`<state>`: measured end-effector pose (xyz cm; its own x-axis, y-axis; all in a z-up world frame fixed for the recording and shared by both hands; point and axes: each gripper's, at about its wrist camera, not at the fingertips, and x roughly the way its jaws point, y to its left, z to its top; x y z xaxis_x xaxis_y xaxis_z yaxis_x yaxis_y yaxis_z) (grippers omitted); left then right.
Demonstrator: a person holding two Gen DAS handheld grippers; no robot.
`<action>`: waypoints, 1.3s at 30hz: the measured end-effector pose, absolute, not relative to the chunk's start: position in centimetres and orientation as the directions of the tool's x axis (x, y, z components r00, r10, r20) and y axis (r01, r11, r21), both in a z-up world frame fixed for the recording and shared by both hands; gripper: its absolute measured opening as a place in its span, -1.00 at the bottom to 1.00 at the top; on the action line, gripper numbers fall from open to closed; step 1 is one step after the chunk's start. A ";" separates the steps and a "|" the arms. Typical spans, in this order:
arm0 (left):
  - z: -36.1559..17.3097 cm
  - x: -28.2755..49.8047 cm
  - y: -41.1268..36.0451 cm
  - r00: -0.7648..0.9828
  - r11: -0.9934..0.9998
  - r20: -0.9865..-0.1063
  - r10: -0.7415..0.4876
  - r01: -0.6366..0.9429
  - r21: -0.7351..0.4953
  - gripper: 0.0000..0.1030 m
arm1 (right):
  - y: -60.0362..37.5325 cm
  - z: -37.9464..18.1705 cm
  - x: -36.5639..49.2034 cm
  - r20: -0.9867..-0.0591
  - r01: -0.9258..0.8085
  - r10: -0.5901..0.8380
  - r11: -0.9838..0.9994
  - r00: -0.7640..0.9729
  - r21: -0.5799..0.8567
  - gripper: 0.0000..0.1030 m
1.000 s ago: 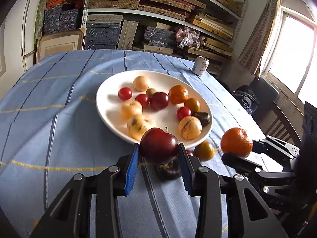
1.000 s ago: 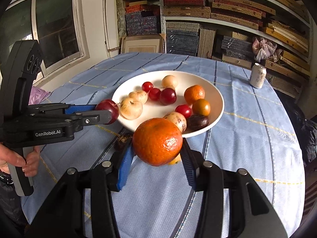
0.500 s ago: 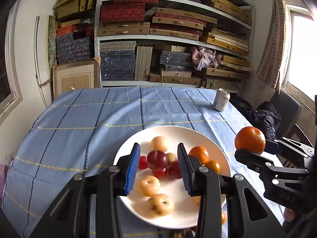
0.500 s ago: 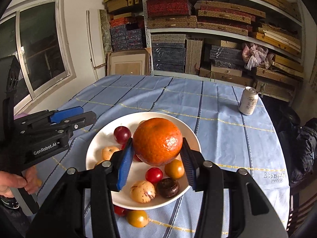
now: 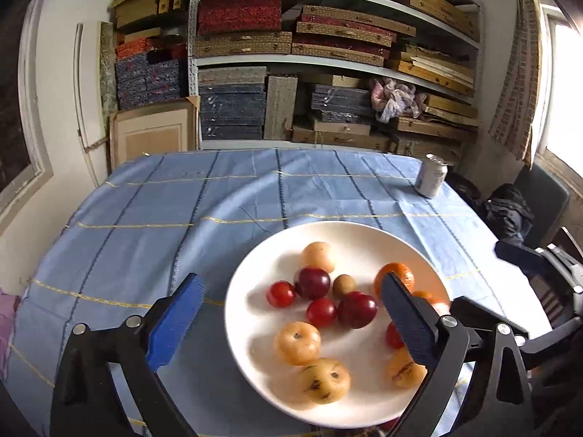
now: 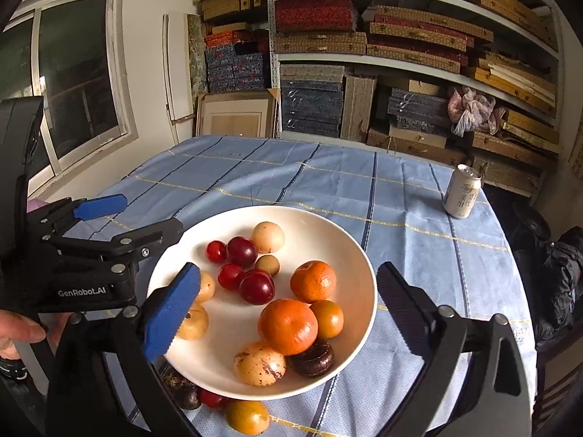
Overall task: Organize fruits
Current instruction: 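Carry both fruits onto the white plate and open both tools, then move both open tools back toward the remaining fruits on the cloth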
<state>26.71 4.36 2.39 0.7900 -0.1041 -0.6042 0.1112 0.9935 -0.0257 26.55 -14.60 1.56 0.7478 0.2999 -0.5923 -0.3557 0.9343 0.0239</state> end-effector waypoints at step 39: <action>-7.1 8.8 18.5 0.609 0.969 -0.767 0.203 -0.235 0.070 0.93 | -15.8 -6.6 19.6 -0.743 -0.399 0.316 0.914 0.589 0.073 0.92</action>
